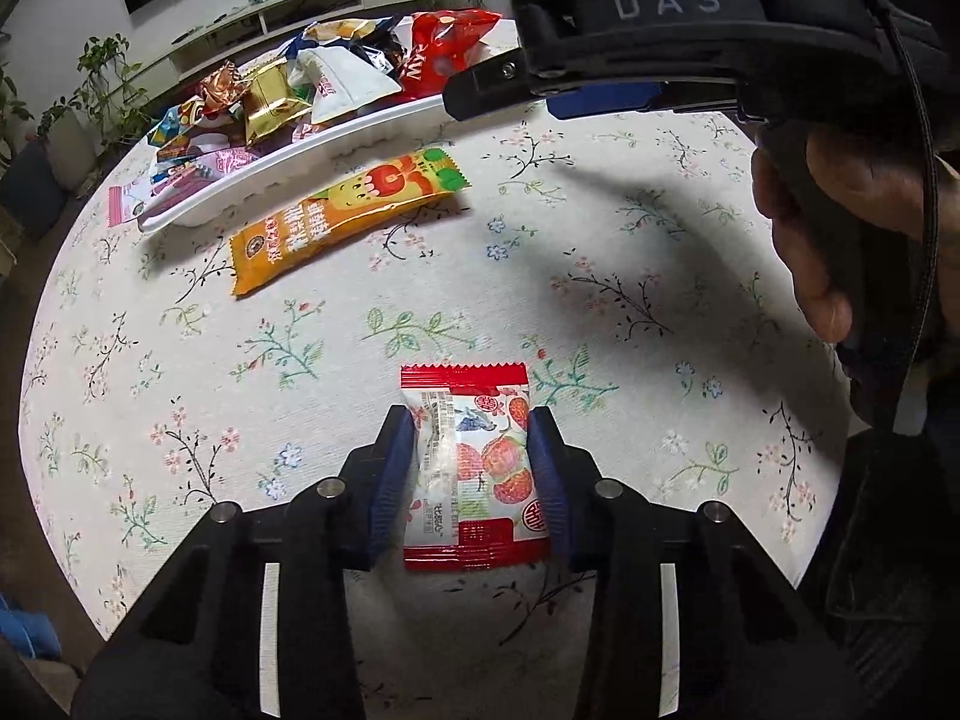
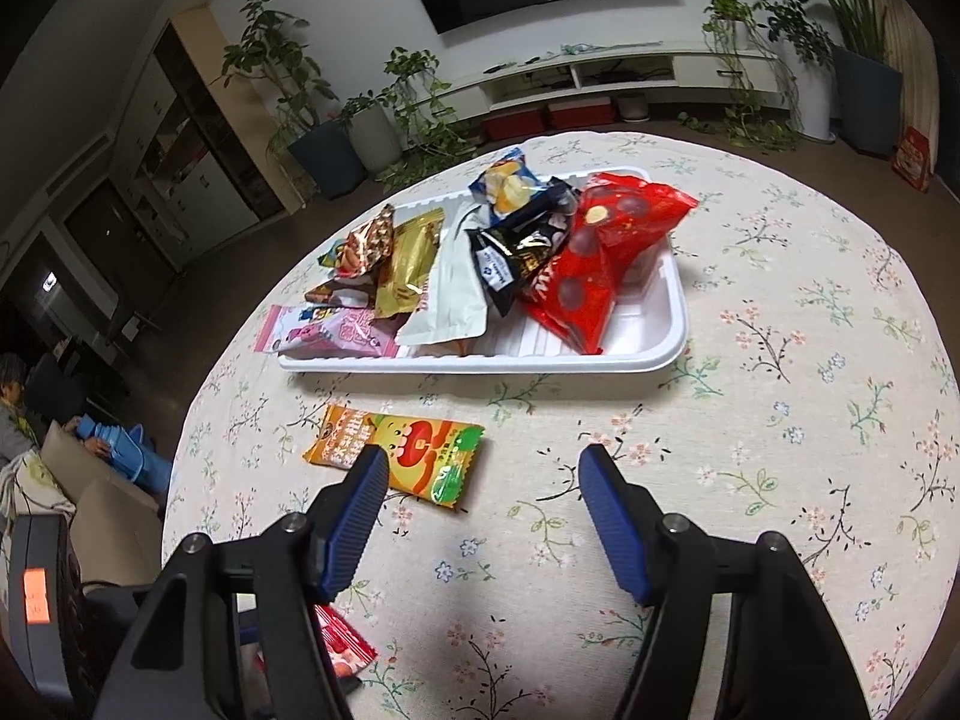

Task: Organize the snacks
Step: 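Close the right tool on the orange bar and lift it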

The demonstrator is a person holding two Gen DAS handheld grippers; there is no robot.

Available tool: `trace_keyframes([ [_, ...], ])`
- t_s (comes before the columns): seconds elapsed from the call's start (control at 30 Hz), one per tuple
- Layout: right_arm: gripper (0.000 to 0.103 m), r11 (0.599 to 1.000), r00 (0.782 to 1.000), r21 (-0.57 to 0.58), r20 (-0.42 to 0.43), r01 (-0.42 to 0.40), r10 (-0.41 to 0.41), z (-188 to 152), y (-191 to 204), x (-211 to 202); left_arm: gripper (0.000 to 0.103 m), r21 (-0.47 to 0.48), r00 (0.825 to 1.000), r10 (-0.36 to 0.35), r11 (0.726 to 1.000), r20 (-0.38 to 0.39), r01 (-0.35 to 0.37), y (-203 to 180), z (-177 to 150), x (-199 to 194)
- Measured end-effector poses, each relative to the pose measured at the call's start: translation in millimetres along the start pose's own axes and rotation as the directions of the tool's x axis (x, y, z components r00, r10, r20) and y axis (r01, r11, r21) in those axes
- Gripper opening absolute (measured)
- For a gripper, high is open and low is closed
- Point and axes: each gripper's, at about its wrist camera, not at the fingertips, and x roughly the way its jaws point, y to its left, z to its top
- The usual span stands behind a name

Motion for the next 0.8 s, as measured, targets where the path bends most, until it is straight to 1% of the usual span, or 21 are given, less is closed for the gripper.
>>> trace_keyframes([
  [0.1,0.069,0.999,1.000,-0.045,-0.001,-0.025,0.025,0,7,0,0.036,0.004,1.000,-0.011,1.000,0.002,0.011,6,-6,-4],
  [0.17,0.069,0.994,0.999,-0.100,-0.002,-0.054,0.054,0,15,0,0.036,-0.010,1.000,-0.012,1.000,0.008,0.012,13,-12,-9],
  [0.23,0.069,0.980,0.996,-0.181,-0.009,-0.087,0.087,-1,27,3,0.036,-0.034,1.000,-0.013,0.999,0.018,0.013,24,-18,-13],
  [0.3,0.069,0.961,0.995,-0.258,-0.023,-0.099,0.097,-1,39,9,0.036,-0.068,0.999,-0.016,0.998,0.029,0.018,39,-24,-17],
  [0.33,0.069,0.943,0.995,-0.317,-0.039,-0.100,0.092,-1,48,14,0.036,-0.088,0.999,-0.024,0.996,0.039,0.028,45,-27,-18],
  [0.4,0.069,0.918,0.995,-0.386,-0.058,-0.095,0.078,1,60,21,0.036,-0.117,0.998,-0.033,0.992,0.056,0.040,55,-30,-21],
  [0.5,0.069,0.872,0.992,-0.476,-0.099,-0.112,0.073,8,76,34,0.036,-0.147,0.996,-0.052,0.987,0.075,0.062,67,-33,-23],
  [0.53,0.070,0.848,0.990,-0.518,-0.130,-0.113,0.053,11,81,42,0.036,-0.159,0.995,-0.061,0.985,0.082,0.074,71,-34,-23],
  [0.57,0.069,0.833,0.988,-0.542,-0.150,-0.113,0.036,12,84,47,0.036,-0.167,0.994,-0.067,0.983,0.087,0.081,73,-35,-24],
  [0.67,0.069,0.782,0.972,-0.608,-0.236,-0.134,-0.018,17,90,68,0.036,-0.200,0.991,-0.084,0.974,0.102,0.104,84,-36,-22],
  [0.73,0.066,0.751,0.961,-0.645,-0.271,-0.140,-0.054,19,92,79,0.036,-0.208,0.990,-0.094,0.971,0.108,0.115,87,-36,-23],
  [0.8,0.066,0.741,0.954,-0.656,-0.289,-0.141,-0.075,20,93,86,0.036,-0.205,0.989,-0.096,0.972,0.109,0.116,86,-35,-23],
])
